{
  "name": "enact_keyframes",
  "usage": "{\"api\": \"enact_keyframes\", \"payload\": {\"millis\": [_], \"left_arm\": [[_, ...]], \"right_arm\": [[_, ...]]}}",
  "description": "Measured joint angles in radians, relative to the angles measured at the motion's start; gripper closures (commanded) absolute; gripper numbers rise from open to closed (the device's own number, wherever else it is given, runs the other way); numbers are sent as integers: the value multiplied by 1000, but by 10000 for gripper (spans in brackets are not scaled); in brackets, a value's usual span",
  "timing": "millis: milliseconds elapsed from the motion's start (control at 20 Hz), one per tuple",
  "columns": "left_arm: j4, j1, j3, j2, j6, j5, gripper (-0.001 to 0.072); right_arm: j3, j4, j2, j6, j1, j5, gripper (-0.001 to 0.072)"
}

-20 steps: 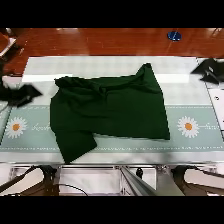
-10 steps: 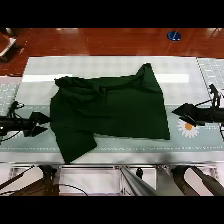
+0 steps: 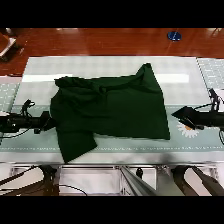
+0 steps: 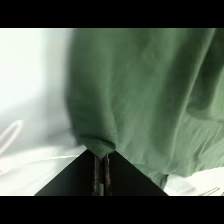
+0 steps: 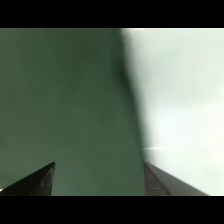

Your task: Fold the shirts.

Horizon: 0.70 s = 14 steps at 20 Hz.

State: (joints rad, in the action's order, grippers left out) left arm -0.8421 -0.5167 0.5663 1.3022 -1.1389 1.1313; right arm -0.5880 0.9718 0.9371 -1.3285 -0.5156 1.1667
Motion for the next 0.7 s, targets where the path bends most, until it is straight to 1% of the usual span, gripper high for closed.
{"api": "enact_keyframes", "payload": {"millis": [100, 200, 400, 700], "left_arm": [[-6, 7, 11, 3, 21, 21, 686], [-6, 11, 18, 5, 35, 38, 686], [14, 14, 24, 5, 48, 48, 687], [21, 14, 25, 5, 52, 47, 686]], "right_arm": [[3, 117, 0, -88, -34, -5, 86], [17, 175, 1, -120, -47, 42, 86], [82, 146, 1, -97, -7, 109, 86], [114, 116, 47, -79, 79, 100, 86]]}}
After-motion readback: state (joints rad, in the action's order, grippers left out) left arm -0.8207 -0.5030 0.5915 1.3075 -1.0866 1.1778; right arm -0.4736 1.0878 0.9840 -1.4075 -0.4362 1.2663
